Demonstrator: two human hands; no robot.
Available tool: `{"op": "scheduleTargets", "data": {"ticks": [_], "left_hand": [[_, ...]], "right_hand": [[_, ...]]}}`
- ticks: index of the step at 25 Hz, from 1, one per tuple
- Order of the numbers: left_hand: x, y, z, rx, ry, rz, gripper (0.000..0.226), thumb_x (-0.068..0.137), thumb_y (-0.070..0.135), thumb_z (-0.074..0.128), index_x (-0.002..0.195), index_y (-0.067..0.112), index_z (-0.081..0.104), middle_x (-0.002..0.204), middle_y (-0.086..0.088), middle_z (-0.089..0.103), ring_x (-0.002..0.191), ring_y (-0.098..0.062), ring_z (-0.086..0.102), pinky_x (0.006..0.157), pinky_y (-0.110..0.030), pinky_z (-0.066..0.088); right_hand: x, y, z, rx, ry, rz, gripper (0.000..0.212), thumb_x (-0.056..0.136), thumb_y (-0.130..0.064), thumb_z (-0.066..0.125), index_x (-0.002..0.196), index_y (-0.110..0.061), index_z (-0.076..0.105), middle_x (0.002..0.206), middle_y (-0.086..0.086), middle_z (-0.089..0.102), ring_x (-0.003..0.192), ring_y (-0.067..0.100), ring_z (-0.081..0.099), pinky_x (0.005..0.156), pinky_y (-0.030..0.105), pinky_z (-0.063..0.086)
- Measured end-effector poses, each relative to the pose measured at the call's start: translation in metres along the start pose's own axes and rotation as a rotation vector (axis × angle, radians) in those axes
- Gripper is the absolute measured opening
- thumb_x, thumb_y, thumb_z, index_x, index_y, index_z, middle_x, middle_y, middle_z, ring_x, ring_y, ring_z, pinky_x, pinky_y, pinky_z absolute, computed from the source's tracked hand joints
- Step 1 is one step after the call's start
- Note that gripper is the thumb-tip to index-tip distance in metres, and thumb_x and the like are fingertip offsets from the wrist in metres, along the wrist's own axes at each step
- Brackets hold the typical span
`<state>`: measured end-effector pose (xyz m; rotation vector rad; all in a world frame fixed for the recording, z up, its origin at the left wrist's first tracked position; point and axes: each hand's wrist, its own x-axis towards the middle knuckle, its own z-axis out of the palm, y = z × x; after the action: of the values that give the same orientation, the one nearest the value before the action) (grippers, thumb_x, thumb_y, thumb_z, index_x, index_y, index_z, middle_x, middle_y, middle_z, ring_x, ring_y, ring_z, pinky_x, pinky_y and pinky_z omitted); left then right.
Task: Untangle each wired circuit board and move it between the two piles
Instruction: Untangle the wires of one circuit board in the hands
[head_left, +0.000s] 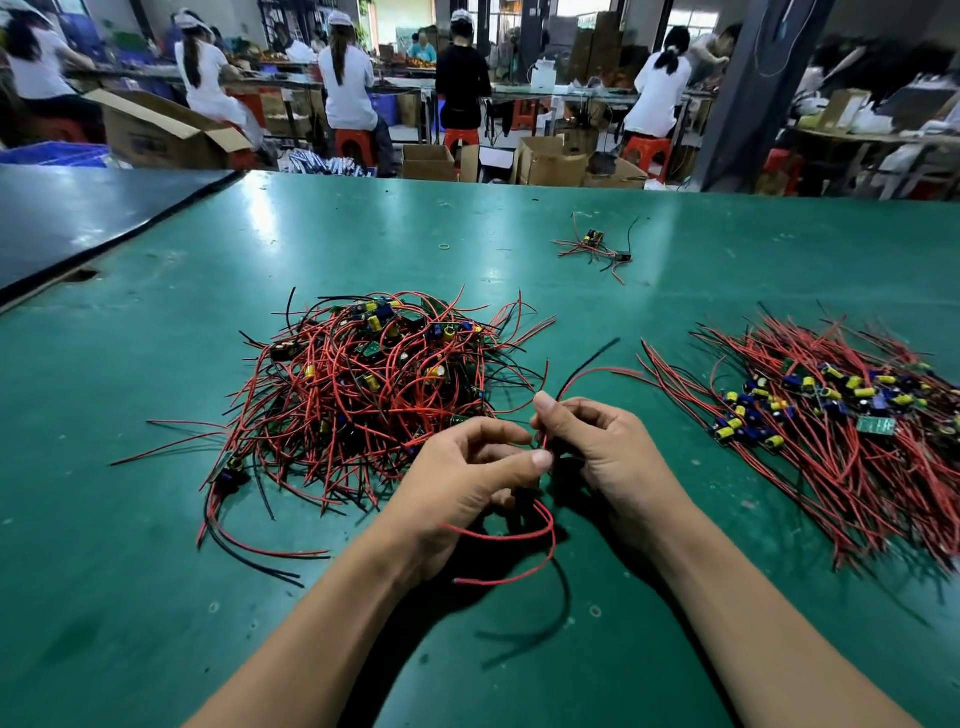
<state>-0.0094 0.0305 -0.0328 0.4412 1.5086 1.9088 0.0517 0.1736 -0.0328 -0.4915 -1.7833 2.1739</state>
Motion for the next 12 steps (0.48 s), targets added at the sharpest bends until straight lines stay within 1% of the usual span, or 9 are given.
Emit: {"op": "scheduleTargets", "data": {"ticks": [2, 3, 4, 6, 8, 10, 12], "left_hand": [[-0.0016, -0.0016, 0.002, 0.131, -0.017, 0.034, 0.027, 0.076, 0.003, 0.078, 0.101, 0.004, 0.067, 0.082, -0.012, 0.064, 0.073, -0.022, 0.054, 0.059, -0.026, 0.042], [-0.0025, -0.0023, 0.0029, 0.173, -0.03, 0.046, 0.025, 0.077, 0.003, 0.077, 0.1, 0.006, 0.069, 0.082, -0.011, 0.064, 0.073, -0.022, 0.053, 0.061, -0.028, 0.043], [-0.0034, -0.0027, 0.0033, 0.201, -0.047, 0.057, 0.02, 0.079, 0.003, 0.076, 0.098, 0.006, 0.071, 0.081, -0.011, 0.065, 0.073, -0.022, 0.054, 0.064, -0.029, 0.044], [-0.005, -0.0034, 0.0051, 0.255, -0.055, 0.091, 0.01, 0.082, 0.005, 0.074, 0.091, 0.006, 0.073, 0.078, -0.009, 0.067, 0.071, -0.019, 0.056, 0.067, -0.029, 0.046], [-0.0059, -0.0045, 0.008, 0.275, -0.027, 0.124, 0.004, 0.086, 0.008, 0.07, 0.086, 0.005, 0.072, 0.074, -0.007, 0.067, 0.069, -0.017, 0.057, 0.067, -0.027, 0.046], [-0.0044, -0.0058, 0.0098, 0.242, -0.004, 0.13, 0.012, 0.092, 0.012, 0.064, 0.087, 0.003, 0.069, 0.075, -0.008, 0.068, 0.069, -0.015, 0.059, 0.066, -0.025, 0.046], [-0.0031, -0.0057, 0.0094, 0.233, -0.006, 0.12, 0.015, 0.096, 0.015, 0.06, 0.09, 0.005, 0.069, 0.075, -0.006, 0.07, 0.066, -0.014, 0.063, 0.06, -0.021, 0.047]], "right_hand": [[0.0015, 0.0007, -0.0009, -0.019, 0.049, 0.007, 0.035, 0.062, -0.048, 0.086, 0.062, -0.019, 0.067, 0.056, 0.001, 0.048, 0.045, 0.012, 0.039, 0.045, 0.022, 0.033], [0.0016, 0.0004, -0.0002, -0.001, 0.064, 0.016, 0.035, 0.061, -0.046, 0.087, 0.06, -0.02, 0.064, 0.055, 0.001, 0.045, 0.044, 0.012, 0.036, 0.045, 0.023, 0.031], [0.0021, 0.0001, 0.0006, 0.034, 0.072, 0.027, 0.036, 0.061, -0.045, 0.087, 0.059, -0.02, 0.062, 0.055, 0.001, 0.043, 0.044, 0.013, 0.034, 0.045, 0.023, 0.03], [0.0037, -0.0008, 0.0009, 0.065, 0.079, 0.053, 0.039, 0.061, -0.049, 0.085, 0.06, -0.019, 0.06, 0.054, 0.003, 0.04, 0.044, 0.014, 0.031, 0.045, 0.023, 0.026], [0.0033, -0.0028, 0.0006, 0.034, 0.068, 0.077, 0.04, 0.066, -0.053, 0.081, 0.06, -0.019, 0.059, 0.049, 0.001, 0.041, 0.038, 0.013, 0.032, 0.039, 0.018, 0.024], [0.002, -0.0027, 0.0003, 0.058, 0.032, 0.085, 0.038, 0.071, -0.048, 0.08, 0.058, -0.018, 0.06, 0.047, 0.003, 0.046, 0.034, 0.013, 0.041, 0.037, 0.018, 0.035], [-0.0009, -0.0017, 0.0027, 0.089, 0.005, 0.076, 0.038, 0.071, -0.044, 0.082, 0.056, -0.018, 0.059, 0.05, 0.005, 0.051, 0.037, 0.017, 0.049, 0.042, 0.024, 0.046]]}}
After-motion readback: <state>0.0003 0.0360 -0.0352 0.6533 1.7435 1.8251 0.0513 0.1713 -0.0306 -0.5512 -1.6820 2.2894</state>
